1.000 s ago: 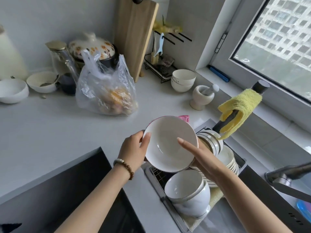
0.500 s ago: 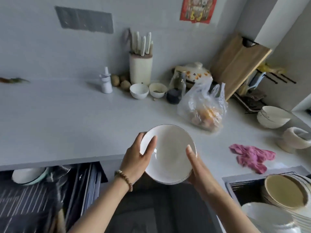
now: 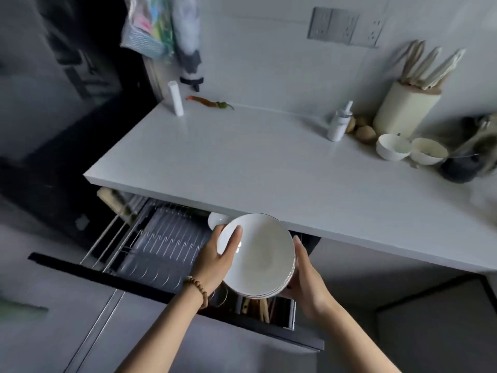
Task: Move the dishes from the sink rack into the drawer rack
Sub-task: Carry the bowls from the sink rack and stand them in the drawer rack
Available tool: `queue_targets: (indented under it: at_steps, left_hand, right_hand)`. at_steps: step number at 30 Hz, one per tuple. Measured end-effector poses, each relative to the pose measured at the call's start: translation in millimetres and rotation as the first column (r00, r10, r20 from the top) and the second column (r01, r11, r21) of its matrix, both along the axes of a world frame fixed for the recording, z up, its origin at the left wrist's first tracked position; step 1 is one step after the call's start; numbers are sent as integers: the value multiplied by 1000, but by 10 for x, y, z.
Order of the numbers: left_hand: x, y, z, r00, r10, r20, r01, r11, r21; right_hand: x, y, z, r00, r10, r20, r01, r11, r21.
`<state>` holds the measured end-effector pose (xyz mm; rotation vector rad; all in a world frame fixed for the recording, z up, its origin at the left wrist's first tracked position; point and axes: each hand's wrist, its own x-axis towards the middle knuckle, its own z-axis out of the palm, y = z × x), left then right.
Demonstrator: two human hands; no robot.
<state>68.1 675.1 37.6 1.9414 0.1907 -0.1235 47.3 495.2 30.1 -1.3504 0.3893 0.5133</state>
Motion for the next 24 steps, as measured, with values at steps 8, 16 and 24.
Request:
queue_targets:
  at_steps: [8,16,24]
  left_hand:
    - [79,986,-442,964,133,-232,-149,987,-56]
    - [637,2014,-983,913,12,-407,-64,991,-115]
    - [1408,2923,-2059,886,-119,-448,125,992,-18]
  right_hand:
    - [331,914,-424,979,198,-57,-196,980,28]
    - [713,1849,-1092,975,193,-108,-184,979,93]
    - [1308,2845,-2053,976,88,-200,-120,981,-153]
